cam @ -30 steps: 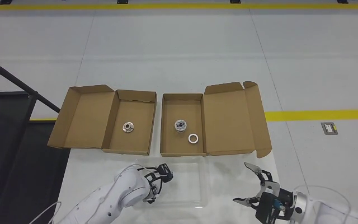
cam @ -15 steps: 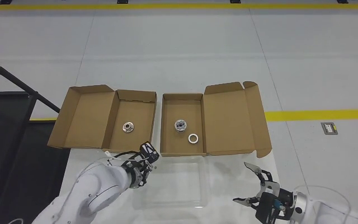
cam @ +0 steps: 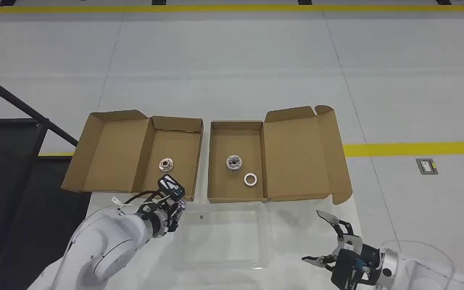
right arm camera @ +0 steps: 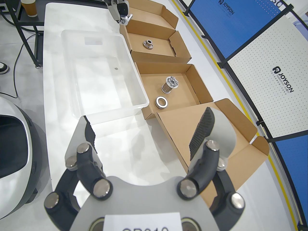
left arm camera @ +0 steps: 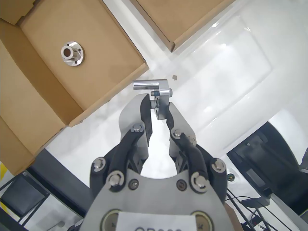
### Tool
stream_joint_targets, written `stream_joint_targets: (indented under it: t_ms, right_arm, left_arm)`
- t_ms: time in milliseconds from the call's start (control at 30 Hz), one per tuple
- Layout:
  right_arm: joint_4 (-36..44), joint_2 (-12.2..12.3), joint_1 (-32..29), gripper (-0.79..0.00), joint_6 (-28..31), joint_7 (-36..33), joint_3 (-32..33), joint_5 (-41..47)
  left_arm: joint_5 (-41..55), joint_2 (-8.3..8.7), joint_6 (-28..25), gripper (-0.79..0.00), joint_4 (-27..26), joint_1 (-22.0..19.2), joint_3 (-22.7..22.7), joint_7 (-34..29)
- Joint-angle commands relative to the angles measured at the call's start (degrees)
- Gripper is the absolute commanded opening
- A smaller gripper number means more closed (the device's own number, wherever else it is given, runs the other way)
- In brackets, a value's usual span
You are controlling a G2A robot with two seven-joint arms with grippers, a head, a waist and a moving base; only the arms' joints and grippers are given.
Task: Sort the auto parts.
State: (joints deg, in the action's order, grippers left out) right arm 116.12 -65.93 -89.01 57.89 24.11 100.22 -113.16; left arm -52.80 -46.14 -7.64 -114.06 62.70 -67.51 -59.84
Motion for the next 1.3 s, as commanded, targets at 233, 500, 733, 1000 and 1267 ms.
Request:
stream_joint_targets:
  t_ms: [233, 500, 733, 1000, 1267]
  right_arm:
    - [0.0, 0.0, 0.0, 0.0, 0.0, 0.0, 0.0, 0.0]
    - [0.0, 0.0, 0.0, 0.0, 0.0, 0.0, 0.0, 0.0]
    - [0.0, 0.0, 0.0, 0.0, 0.0, 0.0, 0.0, 0.0]
    - [0.0, 0.0, 0.0, 0.0, 0.0, 0.0, 0.0, 0.0]
    - [0.0, 0.0, 0.0, 0.0, 0.0, 0.0, 0.0, 0.0]
  left_arm:
    - [0.7, -1.97, 9.8, -0.785, 11.8, -5.7, 0.1, 11.6]
    - [5.3, -4.6, 7.2, -0.785, 25.2, -12.7, 4.4, 22.7]
    - [6.8, -7.65, 4.2, -0.785, 36.2, -19.4, 11.2, 26.7]
    - [8.1, -8.49, 3.0, -0.785, 38.5, -20.9, 12.8, 26.2]
    - [13.2, -9.45, 2.6, -0.785, 42.9, -21.8, 12.0, 28.6]
